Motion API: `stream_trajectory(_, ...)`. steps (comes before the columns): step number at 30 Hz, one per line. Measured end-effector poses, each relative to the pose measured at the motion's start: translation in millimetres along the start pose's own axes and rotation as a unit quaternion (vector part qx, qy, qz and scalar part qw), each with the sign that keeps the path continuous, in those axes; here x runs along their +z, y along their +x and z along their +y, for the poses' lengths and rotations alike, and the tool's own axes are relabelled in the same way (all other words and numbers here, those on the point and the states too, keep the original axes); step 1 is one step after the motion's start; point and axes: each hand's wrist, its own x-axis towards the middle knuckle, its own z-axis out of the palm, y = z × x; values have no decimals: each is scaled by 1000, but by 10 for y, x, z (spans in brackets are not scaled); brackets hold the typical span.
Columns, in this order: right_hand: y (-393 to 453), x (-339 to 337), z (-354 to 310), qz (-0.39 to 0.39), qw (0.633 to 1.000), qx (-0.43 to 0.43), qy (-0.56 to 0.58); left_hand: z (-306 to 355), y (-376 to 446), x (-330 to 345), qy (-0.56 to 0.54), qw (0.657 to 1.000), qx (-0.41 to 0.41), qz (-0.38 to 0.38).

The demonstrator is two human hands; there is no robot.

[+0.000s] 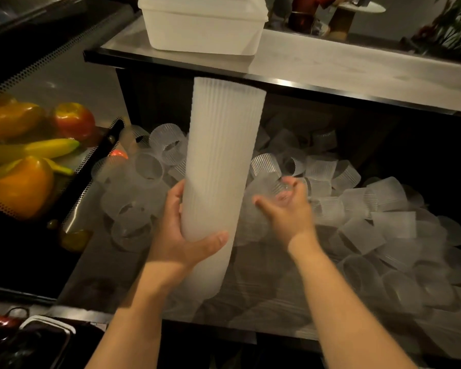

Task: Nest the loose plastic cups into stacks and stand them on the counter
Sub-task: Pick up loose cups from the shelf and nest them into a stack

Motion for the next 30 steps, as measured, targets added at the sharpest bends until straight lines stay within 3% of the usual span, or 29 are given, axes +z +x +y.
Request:
stream_trajectory(3,129,-482,-581,72,988,-41,133,-6,-12,-30,56,998,-26,-15)
stream_trajectory(6,105,-826,-1175,24,944,-114,309,11,-19,-19,95,994,-34,-28)
stream_trajectory(8,57,-899,-1464,-30,928,-163,332,20,-22,3,99,994,-33,-40)
stream_trajectory(11,-1,-841,-1698,-103,928,-204,295,46,-28,22,108,992,-31,-59)
stream_trajectory(15,-21,-734,-1711,-174,938,-185,235,98,-40,4,124,989,-15,-76)
stream_trajectory(22,13,-732,-1656,-192,943,-130,239,105,-61,-40,133,987,6,-86)
stream_trajectory(30,78,-851,-1698,-192,959,-146,146,119,-53,-25,136,986,8,-92)
